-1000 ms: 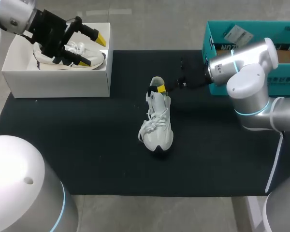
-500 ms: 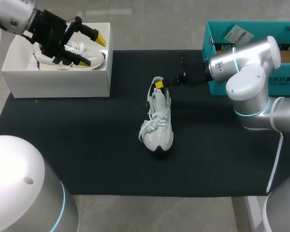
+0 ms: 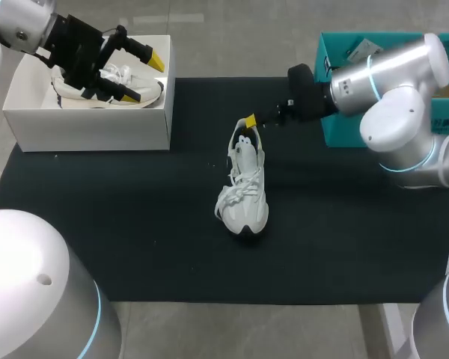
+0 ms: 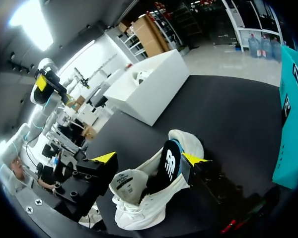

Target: Take the shoe out of the shoebox, open the shoe tongue, remove and reinsert the insole, then place the shoe into the shoebox

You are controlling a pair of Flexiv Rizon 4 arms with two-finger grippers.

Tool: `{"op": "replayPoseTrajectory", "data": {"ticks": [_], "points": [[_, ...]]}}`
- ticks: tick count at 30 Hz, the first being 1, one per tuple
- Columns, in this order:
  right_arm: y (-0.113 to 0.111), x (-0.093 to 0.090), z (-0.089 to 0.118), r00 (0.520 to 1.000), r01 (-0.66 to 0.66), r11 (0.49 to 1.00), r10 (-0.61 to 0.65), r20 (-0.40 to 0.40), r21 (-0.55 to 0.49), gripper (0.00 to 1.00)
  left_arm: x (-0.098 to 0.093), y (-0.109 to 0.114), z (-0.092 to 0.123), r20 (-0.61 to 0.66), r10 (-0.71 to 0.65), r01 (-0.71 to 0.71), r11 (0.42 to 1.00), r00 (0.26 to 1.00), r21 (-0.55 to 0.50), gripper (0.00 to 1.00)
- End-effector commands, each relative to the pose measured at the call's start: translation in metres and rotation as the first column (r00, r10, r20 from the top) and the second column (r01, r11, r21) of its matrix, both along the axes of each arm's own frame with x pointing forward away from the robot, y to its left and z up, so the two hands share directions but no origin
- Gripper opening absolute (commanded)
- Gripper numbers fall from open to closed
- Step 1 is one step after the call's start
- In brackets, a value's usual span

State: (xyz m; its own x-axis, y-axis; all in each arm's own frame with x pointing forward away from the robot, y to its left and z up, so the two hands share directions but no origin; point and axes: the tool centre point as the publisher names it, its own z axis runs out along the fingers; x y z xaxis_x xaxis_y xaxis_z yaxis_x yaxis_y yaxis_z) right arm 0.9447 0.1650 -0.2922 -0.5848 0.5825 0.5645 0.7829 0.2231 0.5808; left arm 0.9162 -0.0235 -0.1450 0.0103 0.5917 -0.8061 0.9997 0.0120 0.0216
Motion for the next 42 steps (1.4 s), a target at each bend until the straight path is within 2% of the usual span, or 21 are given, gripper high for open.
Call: {"op": "replayPoseTrajectory", "data": {"ticks": [1, 15, 16, 18, 19, 23, 28, 34, 37, 42], "points": [[-0.003, -0.003, 0.017, 0.996, 0.041, 0.98, -0.056, -0.074, -0.195, 0.0, 0.0, 0.0, 0.0, 0.001, 0.0, 0.0, 1.0, 1.0, 0.003, 1.0], [-0.003, -0.003, 0.017, 0.996, 0.041, 0.98, -0.056, -0.074, -0.195, 0.0, 0.0, 0.0, 0.0, 0.001, 0.0, 0.0, 1.0, 1.0, 0.003, 1.0], [0.004, 0.003, 0.018, 0.989, 0.049, 0.951, -0.089, -0.121, -0.304, 0.0, 0.0, 0.0, 0.0, 0.001, 0.0, 0.0, 1.0, 1.0, 0.003, 1.0], [0.015, 0.011, 0.017, 0.98, 0.046, 0.907, -0.121, -0.155, -0.418, 0.0, 0.0, 0.0, 0.0, 0.001, 0.0, 0.0, 1.0, 1.0, 0.003, 1.0], [0.02, 0.015, 0.014, 0.97, 0.068, 0.866, -0.174, -0.17, -0.496, 0.0, 0.0, 0.0, 0.0, 0.001, 0.0, 0.0, 1.0, 1.0, 0.003, 1.0], [0.029, 0.018, 0.005, 0.941, 0.153, 0.755, -0.308, -0.139, -0.637, 0.0, 0.0, 0.0, 0.0, 0.001, 0.0, 0.0, 1.0, 1.0, 0.003, 1.0], [0.03, 0.016, -0.003, 0.9, 0.279, 0.677, -0.432, -0.06, -0.681, 0.0, 0.0, 0.0, 0.0, 0.001, 0.0, 0.0, 1.0, 1.0, 0.003, 1.0], [0.025, 0.01, -0.002, 0.872, 0.356, 0.606, -0.489, 0.02, -0.712, 0.0, 0.0, 0.0, 0.0, 0.001, 0.0, 0.0, 1.0, 1.0, 0.003, 1.0], [0.025, 0.009, -0.003, 0.871, 0.32, 0.585, -0.492, -0.012, -0.745, 0.0, 0.0, 0.0, 0.0, 0.001, 0.0, 0.0, 1.0, 1.0, 0.003, 1.0], [0.025, 0.009, -0.003, 0.871, 0.32, 0.585, -0.492, -0.012, -0.745, 0.0, 0.0, 0.0, 0.0, 0.001, 0.0, 0.0, 1.0, 1.0, 0.003, 1.0]]}}
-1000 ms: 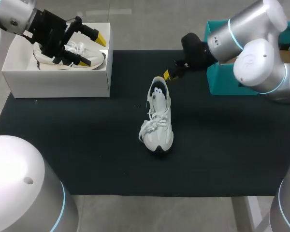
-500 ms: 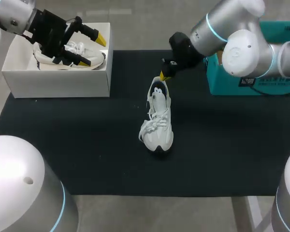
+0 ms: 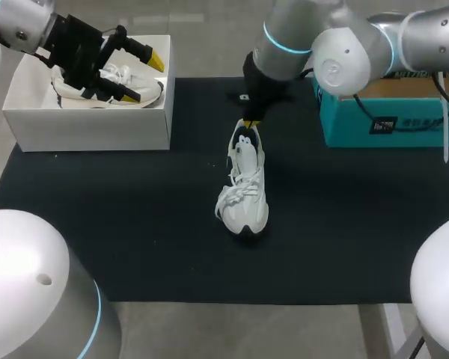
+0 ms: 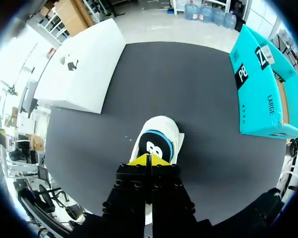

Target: Take the shoe out of the shoebox, open the shoe tongue, remove and reinsert the insole, then place the shoe into the shoebox

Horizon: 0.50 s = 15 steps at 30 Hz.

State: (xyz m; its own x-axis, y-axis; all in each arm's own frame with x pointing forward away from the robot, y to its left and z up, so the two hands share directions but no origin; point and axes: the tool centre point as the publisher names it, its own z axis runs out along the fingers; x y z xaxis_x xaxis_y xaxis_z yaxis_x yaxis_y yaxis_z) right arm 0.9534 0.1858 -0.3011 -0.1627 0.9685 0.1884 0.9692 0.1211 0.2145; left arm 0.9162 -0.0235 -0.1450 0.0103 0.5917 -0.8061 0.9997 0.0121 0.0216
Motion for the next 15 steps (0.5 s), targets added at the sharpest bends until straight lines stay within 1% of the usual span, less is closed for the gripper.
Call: {"op": "replayPoseTrajectory", "data": {"ticks": [1, 13, 15], "points": [[0.0038, -0.0001, 0.0058, 0.998, 0.056, 0.97, -0.05, 0.033, -0.236, 0.0, 0.0, 0.0, 0.0002, 0.0, 0.0, 0.0, 1.0, 1.0, 0.003, 1.0], [0.0038, -0.0001, 0.0058, 0.998, 0.056, 0.97, -0.05, 0.033, -0.236, 0.0, 0.0, 0.0, 0.0002, 0.0, 0.0, 0.0, 1.0, 1.0, 0.003, 1.0], [0.0072, 0.0041, -0.0025, 0.994, 0.097, 0.972, -0.083, 0.073, -0.213, 0.0, 0.0, 0.0, 0.0002, 0.0, 0.0, 0.0, 1.0, 1.0, 0.003, 1.0]]}}
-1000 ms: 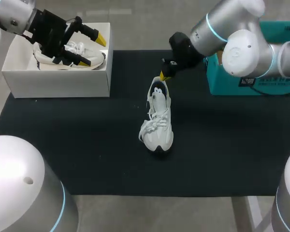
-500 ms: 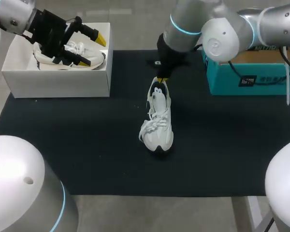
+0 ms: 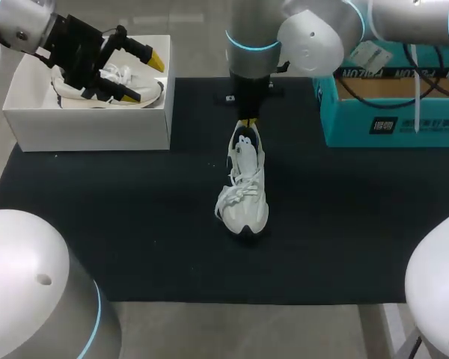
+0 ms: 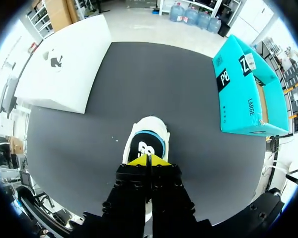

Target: Take the shoe out of the shoebox, open the shoe tongue, remove and reinsert the insole, then place the shoe into the shoebox

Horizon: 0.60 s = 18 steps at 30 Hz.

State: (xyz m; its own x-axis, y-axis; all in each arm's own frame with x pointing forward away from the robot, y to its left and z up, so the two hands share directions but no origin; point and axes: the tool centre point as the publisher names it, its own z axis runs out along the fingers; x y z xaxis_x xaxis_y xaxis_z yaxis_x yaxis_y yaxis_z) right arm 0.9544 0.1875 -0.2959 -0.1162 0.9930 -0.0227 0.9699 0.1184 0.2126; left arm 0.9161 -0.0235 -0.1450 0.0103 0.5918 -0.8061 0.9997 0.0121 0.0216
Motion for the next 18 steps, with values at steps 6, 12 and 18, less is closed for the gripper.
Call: {"op": "replayPoseTrajectory", "data": {"ticks": [6, 12, 18], "points": [[0.013, 0.008, -0.019, 0.991, 0.106, 0.994, -0.104, 0.085, -0.017, 0.0, 0.0, 0.0, 0.0, 0.0, 0.0, 0.0, 1.0, 1.0, 0.003, 1.0], [0.008, 0.011, -0.036, 0.986, 0.145, 0.989, -0.143, 0.086, -0.023, 0.0, 0.0, 0.0, 0.0, 0.0, 0.0, 0.0, 1.0, 1.0, 0.003, 1.0], [0.005, 0.013, -0.053, 0.981, 0.168, 0.985, -0.163, 0.105, -0.039, 0.0, 0.0, 0.0, 0.0, 0.0, 0.0, 0.0, 1.0, 1.0, 0.003, 1.0]]}}
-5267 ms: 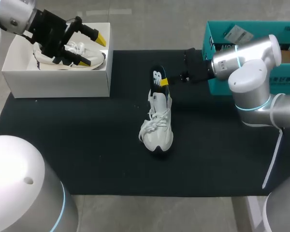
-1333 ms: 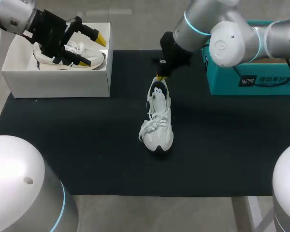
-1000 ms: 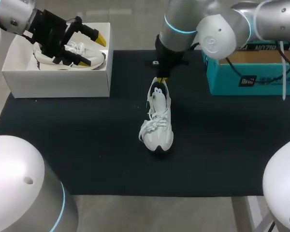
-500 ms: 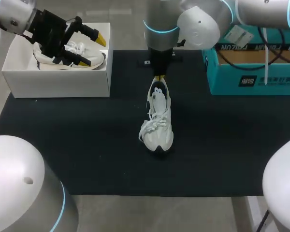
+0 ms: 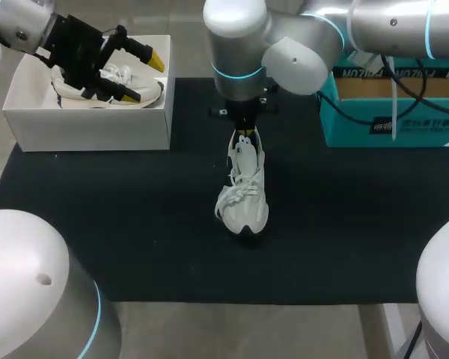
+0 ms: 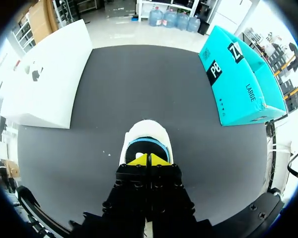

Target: Take the shoe out of the shoebox, open the shoe tongue, remove and reinsert the insole, then place the shoe into the shoebox

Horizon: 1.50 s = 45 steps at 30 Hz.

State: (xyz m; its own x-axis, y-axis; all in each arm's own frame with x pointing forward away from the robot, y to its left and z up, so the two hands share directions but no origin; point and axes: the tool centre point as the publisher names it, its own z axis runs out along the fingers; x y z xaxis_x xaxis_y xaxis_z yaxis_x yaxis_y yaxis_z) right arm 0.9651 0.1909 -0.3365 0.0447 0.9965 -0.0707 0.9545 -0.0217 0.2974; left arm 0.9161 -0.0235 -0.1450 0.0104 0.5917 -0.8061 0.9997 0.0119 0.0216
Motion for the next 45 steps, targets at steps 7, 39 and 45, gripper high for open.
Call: {"op": "replayPoseTrajectory", "data": {"ticks": [7, 39, 45], "points": [[-0.001, 0.006, -0.038, 1.0, 0.021, 1.0, -0.021, -0.014, 0.0, 0.0, 0.0, 0.0, 0.0, 0.001, 0.0, 0.0, 1.0, 1.0, 0.003, 1.0], [-0.015, 0.011, -0.052, 0.998, 0.033, 0.999, -0.031, 0.057, -0.042, 0.0, 0.0, 0.0, 0.0, 0.001, 0.0, 0.0, 1.0, 1.0, 0.003, 1.0], [-0.013, 0.014, -0.075, 0.998, 0.044, 0.999, -0.043, 0.054, -0.024, 0.0, 0.0, 0.0, 0.0, 0.001, 0.0, 0.0, 1.0, 1.0, 0.003, 1.0]]}}
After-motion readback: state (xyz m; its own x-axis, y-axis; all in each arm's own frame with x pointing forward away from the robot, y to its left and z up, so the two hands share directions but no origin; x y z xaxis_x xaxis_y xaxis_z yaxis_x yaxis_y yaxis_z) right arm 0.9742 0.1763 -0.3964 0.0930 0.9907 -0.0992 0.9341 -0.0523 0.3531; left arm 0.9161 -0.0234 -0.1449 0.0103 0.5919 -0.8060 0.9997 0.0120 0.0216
